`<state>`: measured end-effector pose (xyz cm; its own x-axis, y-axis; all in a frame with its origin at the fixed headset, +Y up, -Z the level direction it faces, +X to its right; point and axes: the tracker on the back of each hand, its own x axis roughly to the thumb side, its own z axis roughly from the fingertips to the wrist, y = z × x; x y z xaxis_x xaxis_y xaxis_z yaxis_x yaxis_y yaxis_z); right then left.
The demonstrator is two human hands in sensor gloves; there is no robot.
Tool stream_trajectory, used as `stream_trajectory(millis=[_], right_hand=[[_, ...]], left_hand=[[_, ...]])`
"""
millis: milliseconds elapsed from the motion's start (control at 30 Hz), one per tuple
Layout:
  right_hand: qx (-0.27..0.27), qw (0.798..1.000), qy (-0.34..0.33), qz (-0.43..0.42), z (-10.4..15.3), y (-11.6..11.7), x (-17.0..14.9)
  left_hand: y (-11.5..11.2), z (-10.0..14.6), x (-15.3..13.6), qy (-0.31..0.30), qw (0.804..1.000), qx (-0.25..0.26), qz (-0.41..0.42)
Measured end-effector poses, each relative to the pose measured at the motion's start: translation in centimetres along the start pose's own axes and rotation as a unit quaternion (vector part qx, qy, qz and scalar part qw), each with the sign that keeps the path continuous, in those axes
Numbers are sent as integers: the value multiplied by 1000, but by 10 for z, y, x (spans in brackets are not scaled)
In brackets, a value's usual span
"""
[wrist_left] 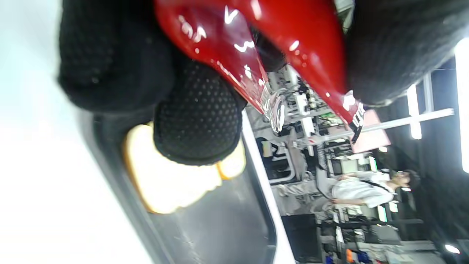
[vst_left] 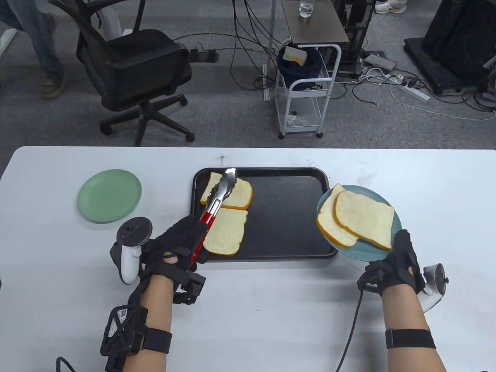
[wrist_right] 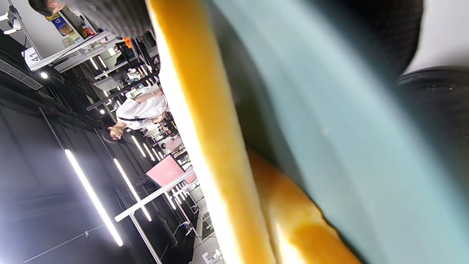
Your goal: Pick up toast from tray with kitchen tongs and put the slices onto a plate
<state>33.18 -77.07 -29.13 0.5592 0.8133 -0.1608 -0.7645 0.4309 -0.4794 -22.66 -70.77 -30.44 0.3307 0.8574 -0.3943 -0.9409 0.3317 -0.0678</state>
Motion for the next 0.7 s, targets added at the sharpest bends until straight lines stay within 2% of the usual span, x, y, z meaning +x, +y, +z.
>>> stream_trajectory(millis=[233,400,700], right_hand=[[-2,1000,-1,4,0,1,0],[-2,1000,-1,5,0,1,1],[1,1000,-5,8,-1,1,2]], left_hand=[[1,-16,-40,74,996,38,-10],[5,-26,-44,92,994,49,-27],[-2,-47,-40,113,991,48,-49]])
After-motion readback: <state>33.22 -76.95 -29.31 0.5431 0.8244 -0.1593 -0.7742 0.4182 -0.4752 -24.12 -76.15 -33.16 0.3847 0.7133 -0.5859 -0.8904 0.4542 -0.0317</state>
